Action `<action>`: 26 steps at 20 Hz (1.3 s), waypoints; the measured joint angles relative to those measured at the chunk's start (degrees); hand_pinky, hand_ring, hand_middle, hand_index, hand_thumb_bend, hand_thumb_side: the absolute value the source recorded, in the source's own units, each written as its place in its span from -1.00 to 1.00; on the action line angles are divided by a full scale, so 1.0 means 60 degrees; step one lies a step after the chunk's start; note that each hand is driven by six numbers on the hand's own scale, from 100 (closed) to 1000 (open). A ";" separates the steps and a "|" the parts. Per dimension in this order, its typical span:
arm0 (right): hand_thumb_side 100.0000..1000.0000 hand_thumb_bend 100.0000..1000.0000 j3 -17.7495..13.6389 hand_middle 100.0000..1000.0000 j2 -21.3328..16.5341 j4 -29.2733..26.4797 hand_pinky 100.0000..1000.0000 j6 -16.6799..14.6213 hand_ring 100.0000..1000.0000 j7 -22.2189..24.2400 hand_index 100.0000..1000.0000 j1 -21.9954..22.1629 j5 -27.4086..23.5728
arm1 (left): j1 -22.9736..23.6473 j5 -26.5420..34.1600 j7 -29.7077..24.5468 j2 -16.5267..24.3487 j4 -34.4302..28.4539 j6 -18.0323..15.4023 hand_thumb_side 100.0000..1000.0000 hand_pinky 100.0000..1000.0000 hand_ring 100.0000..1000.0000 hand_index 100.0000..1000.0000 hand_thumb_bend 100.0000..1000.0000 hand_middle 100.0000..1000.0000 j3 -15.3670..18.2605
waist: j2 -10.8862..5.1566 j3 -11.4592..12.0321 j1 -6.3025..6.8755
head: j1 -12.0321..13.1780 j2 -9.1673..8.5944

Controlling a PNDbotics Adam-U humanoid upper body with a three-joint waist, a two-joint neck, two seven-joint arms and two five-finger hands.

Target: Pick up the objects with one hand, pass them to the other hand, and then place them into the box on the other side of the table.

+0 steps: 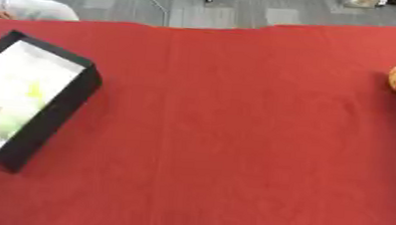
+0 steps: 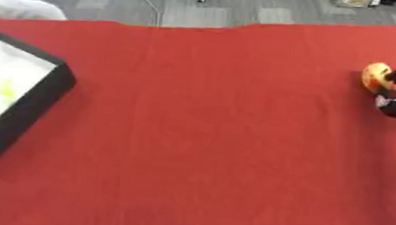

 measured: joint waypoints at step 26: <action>-0.29 -0.25 0.0054 0.66 0.0002 -0.0386 0.30 -0.0132 0.59 -0.1157 0.70 0.0135 -0.0230 | -0.0004 -0.0049 0.0014 0.0004 0.0000 -0.0033 0.18 -0.27 -0.14 0.56 0.18 0.13 0.0001 | 0.0000 0.0063 0.0000 | -0.0782 -0.0175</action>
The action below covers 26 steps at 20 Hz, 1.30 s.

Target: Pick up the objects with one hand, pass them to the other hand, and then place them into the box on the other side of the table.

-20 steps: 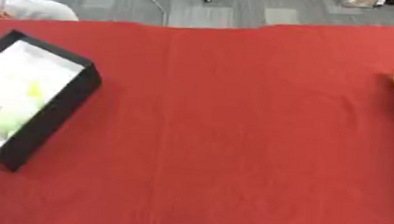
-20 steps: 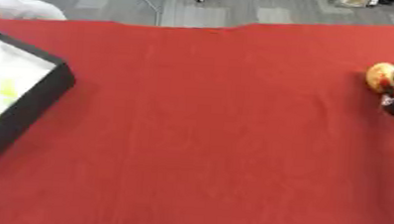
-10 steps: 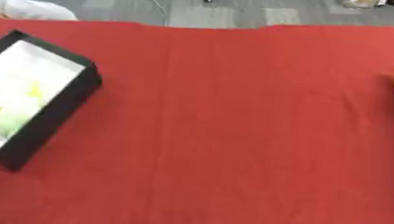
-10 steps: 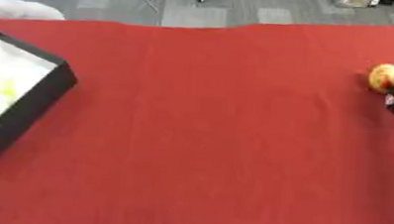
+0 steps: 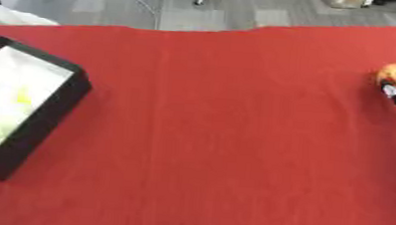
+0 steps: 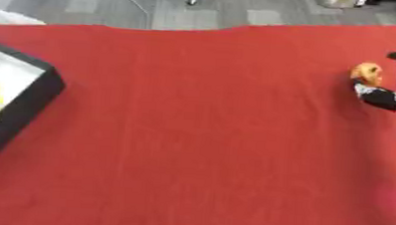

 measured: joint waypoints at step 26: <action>-1.00 -1.00 -0.0094 0.01 -0.0058 0.0028 0.16 -0.0278 0.26 0.1619 -0.12 -0.0063 -0.0081 | -0.0074 -0.0079 -0.0019 0.0002 0.0000 -0.0093 0.20 -0.27 -0.14 0.56 0.18 0.13 0.0000 | 0.0120 0.0055 0.0000 | -0.0477 -0.0080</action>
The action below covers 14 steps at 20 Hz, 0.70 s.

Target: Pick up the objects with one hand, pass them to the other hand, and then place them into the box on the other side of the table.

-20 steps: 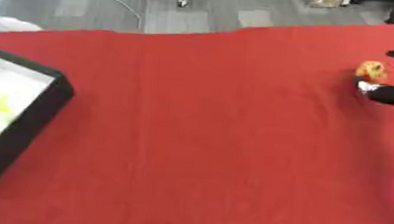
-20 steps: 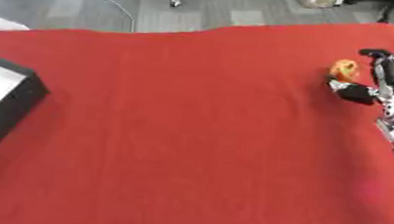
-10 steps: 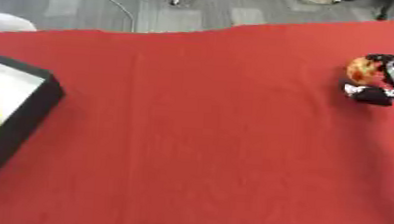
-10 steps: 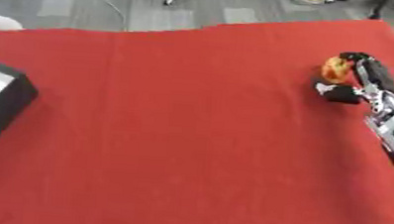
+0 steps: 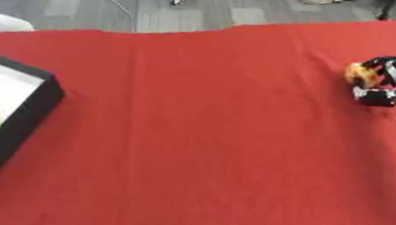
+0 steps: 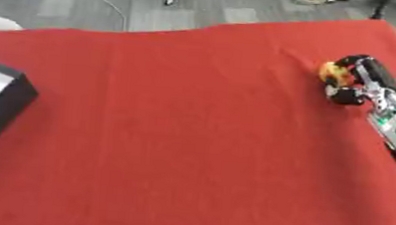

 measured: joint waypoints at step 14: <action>-1.00 -1.00 -0.0032 -0.58 0.0058 -0.0354 -0.15 0.0218 0.01 -0.1945 -0.85 0.0111 -0.0709 | 0.0111 -0.0091 -0.0061 0.0002 0.0000 0.0068 0.19 -0.29 -0.16 0.56 0.17 0.13 -0.0001 | -0.0003 -0.0306 0.0000 | 0.0119 0.0013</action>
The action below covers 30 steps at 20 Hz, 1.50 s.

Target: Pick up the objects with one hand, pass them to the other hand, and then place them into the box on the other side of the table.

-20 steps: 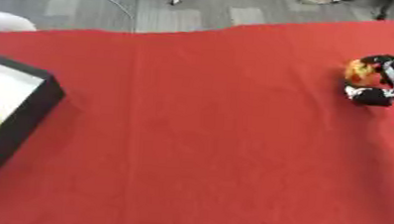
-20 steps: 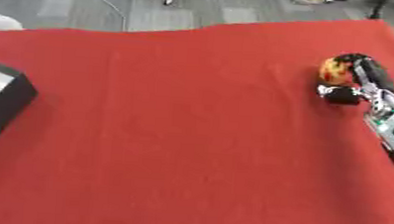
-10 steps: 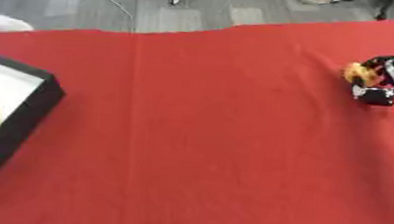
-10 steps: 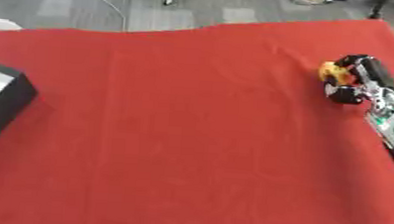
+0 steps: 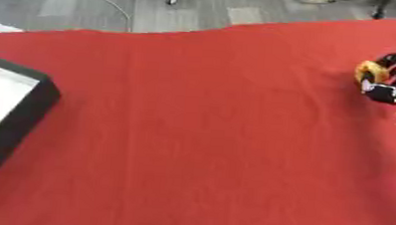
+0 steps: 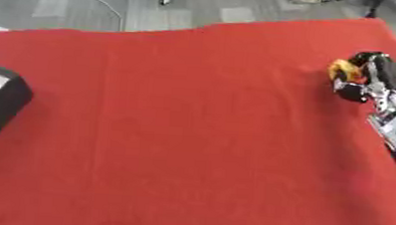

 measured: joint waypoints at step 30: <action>-1.00 -1.00 0.1971 -0.57 0.1969 -0.5449 -0.21 0.1540 0.00 0.3404 -0.83 -0.3289 -0.4026 | -0.4168 -0.0228 -0.2066 -0.2588 0.5409 -0.1867 0.15 -0.24 -0.11 0.55 0.07 0.16 -0.3593 | -0.1204 -0.0473 -0.0493 | 0.2249 0.0684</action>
